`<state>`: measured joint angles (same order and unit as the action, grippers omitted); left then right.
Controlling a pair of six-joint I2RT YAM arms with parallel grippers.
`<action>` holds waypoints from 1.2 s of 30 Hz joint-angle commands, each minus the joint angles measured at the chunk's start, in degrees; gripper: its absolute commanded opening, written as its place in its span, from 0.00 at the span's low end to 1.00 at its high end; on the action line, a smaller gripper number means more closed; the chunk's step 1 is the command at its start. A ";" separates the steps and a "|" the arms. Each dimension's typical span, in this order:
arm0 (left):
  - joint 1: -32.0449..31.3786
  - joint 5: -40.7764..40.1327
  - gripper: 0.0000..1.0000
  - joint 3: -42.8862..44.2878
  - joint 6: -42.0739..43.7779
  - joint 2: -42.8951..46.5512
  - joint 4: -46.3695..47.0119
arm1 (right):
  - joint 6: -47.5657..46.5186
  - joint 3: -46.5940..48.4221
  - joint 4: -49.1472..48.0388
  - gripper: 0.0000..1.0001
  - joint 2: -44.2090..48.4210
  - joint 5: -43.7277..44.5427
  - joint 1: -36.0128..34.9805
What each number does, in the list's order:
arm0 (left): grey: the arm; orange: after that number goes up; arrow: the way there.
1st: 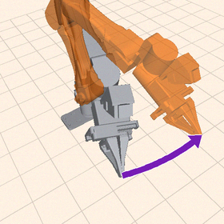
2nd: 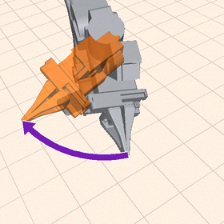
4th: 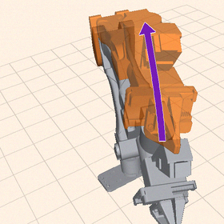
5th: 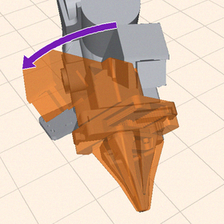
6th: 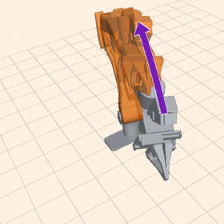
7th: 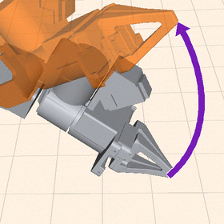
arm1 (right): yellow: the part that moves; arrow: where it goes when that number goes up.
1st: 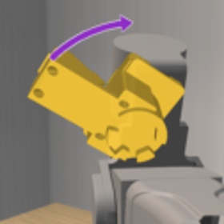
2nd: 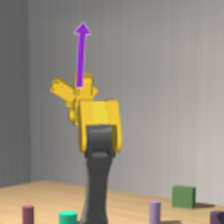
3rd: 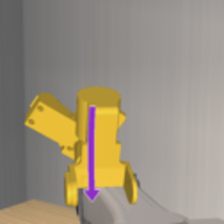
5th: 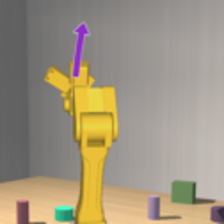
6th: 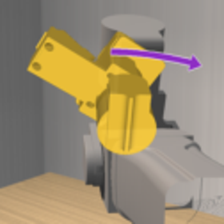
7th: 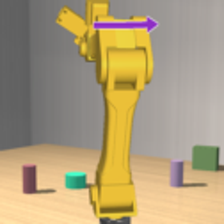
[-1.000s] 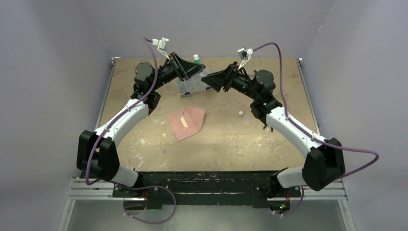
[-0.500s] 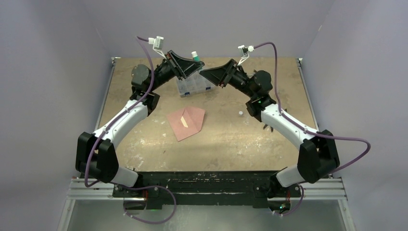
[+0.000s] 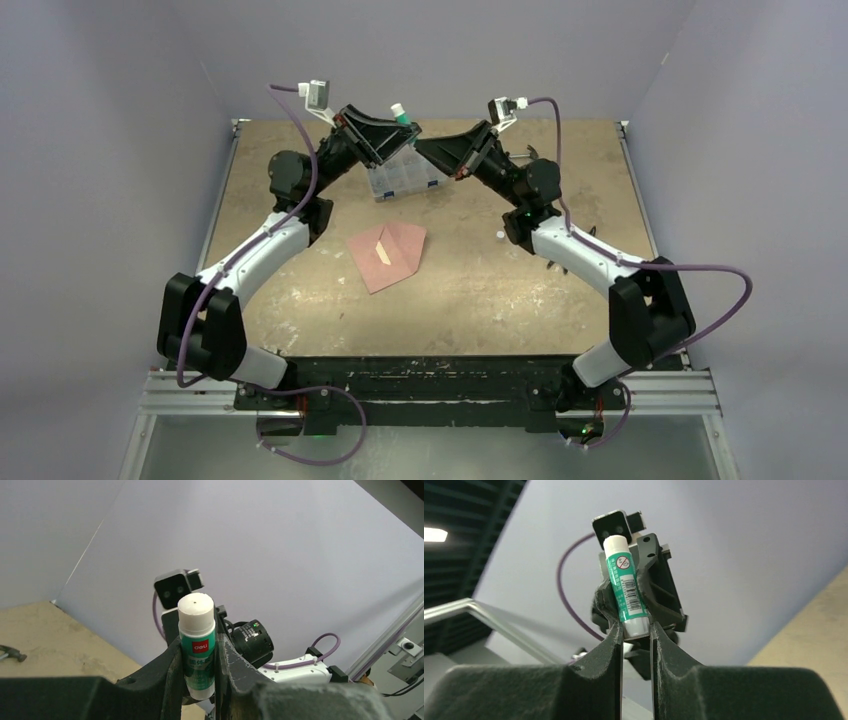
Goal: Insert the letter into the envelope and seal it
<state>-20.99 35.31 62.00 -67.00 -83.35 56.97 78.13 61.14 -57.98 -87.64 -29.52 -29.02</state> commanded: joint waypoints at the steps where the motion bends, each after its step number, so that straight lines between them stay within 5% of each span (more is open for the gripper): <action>1: -0.16 -1.41 0.00 -0.20 -0.23 2.85 14.16 | 20.69 -1.35 -15.31 0.00 -1.22 7.11 0.63; 7: -0.28 1.18 0.00 -4.73 3.17 2.56 29.56 | 46.70 -3.44 -32.63 0.00 -6.96 17.33 0.10; 12: -0.28 -1.53 0.00 -4.97 -0.30 -0.91 41.33 | 53.47 -4.52 -31.63 0.00 -5.31 20.16 -0.15; 14: -0.35 -1.92 0.00 -3.02 -2.37 -2.16 40.78 | 46.96 -4.27 -23.03 0.05 -2.10 16.01 0.57; 17: -0.36 -4.90 0.00 -2.91 -2.05 -0.75 34.57 | 31.02 -0.30 -11.72 0.60 0.16 5.99 2.76; 19: -0.36 -7.66 0.00 -3.24 -1.10 1.48 25.54 | 18.09 1.58 -5.34 0.78 0.99 1.51 3.11; 24: -0.36 -18.15 0.00 -5.34 -2.55 6.30 2.68 | -6.05 -0.68 2.29 0.80 4.09 -1.32 2.74; 30: -0.36 -16.48 0.00 -2.42 -6.45 6.03 -4.04 | -24.64 3.43 12.95 0.81 5.80 -2.26 1.66; 36: -0.36 -14.33 0.00 0.92 -9.91 4.74 -11.47 | -27.63 8.79 13.66 0.73 3.53 -5.54 1.09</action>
<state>-21.69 20.03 59.24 -72.95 -78.46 50.11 57.28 64.69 -44.56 -83.37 -31.44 -27.62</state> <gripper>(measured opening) 0.209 0.773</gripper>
